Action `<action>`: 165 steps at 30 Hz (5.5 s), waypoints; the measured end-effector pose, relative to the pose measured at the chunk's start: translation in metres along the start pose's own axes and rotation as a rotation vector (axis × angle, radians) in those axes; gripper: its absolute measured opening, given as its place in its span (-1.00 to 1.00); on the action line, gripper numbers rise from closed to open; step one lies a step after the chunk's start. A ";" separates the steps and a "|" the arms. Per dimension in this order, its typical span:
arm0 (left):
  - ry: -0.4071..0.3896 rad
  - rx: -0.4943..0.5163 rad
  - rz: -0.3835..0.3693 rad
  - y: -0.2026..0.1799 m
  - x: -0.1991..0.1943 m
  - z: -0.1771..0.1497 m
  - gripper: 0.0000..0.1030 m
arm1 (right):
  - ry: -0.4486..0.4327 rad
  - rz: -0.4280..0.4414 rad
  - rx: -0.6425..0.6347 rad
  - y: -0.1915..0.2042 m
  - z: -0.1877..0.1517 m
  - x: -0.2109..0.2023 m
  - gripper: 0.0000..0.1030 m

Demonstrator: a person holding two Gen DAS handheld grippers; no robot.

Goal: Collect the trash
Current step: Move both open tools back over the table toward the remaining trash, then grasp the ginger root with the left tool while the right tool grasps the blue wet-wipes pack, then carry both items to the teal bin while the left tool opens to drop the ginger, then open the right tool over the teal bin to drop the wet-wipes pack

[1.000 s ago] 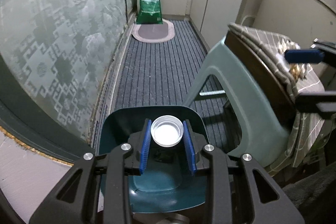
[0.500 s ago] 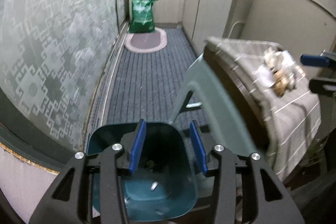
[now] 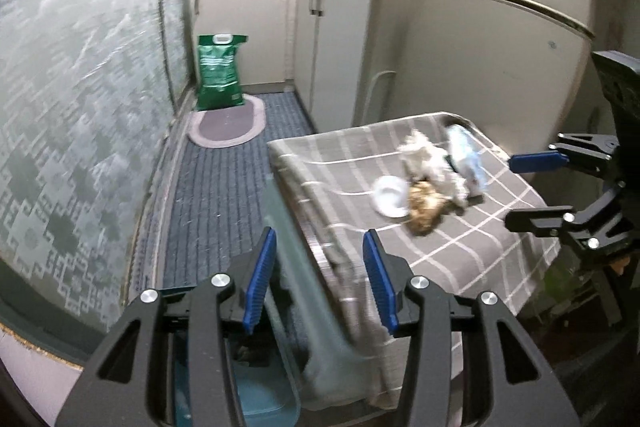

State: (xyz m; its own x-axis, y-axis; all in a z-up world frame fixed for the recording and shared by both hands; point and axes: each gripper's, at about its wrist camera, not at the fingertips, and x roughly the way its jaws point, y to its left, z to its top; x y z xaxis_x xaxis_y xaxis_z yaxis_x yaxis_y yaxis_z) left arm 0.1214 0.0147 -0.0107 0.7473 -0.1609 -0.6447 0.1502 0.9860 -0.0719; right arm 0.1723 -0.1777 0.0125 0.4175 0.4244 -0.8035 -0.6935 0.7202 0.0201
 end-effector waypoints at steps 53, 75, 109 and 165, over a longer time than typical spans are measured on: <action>0.112 -0.035 -0.145 -0.041 0.053 0.010 -0.64 | 0.025 -0.043 -0.055 -0.056 -0.007 0.035 0.69; 0.124 -0.060 -0.188 -0.021 0.043 -0.001 -0.75 | 0.045 0.046 0.073 -0.067 0.019 0.065 -0.24; -0.023 -0.144 -0.106 0.057 -0.041 -0.008 -0.79 | -0.110 0.091 -0.071 0.030 0.082 0.021 -0.38; 0.029 -0.296 0.132 0.175 -0.115 -0.071 -0.82 | 0.309 0.187 -0.430 0.249 0.083 0.191 -0.40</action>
State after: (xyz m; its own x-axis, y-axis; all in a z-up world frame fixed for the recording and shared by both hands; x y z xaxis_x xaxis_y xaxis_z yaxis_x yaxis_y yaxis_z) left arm 0.0155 0.2090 -0.0033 0.7285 -0.0339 -0.6842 -0.1448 0.9686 -0.2021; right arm 0.1280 0.1288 -0.0869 0.1182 0.2962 -0.9478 -0.9430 0.3324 -0.0138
